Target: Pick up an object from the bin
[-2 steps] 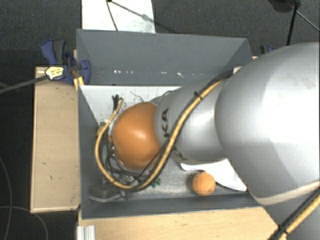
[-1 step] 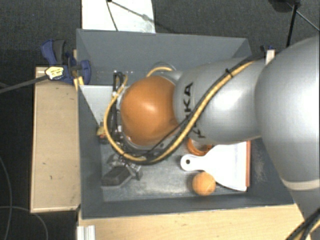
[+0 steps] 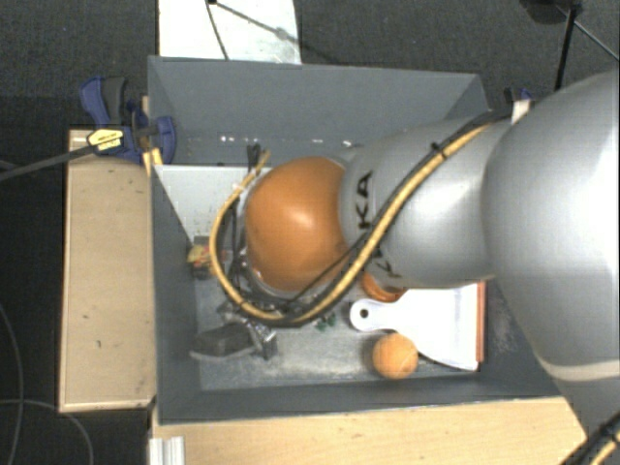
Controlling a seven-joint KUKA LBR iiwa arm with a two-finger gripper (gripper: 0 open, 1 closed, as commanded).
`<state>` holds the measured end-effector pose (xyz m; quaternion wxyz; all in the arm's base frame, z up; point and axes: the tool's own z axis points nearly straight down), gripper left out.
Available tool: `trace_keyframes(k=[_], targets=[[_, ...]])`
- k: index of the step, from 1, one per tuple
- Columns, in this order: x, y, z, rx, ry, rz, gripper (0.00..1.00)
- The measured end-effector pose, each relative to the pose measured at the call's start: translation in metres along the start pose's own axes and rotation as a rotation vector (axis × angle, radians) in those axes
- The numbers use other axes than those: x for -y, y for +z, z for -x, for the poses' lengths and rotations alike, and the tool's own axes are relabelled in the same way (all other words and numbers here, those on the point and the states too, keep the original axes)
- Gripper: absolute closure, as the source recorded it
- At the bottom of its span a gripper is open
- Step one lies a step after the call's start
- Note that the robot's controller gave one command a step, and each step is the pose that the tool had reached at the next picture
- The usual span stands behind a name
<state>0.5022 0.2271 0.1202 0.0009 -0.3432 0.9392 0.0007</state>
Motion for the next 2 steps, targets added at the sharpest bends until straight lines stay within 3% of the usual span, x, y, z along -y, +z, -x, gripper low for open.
trace_keyframes(k=[1,2], targets=[[0.000,0.000,0.000,0.000,0.002,0.000,1.00],[0.020,-0.132,-0.017,0.002,-0.024,-0.001,1.00]])
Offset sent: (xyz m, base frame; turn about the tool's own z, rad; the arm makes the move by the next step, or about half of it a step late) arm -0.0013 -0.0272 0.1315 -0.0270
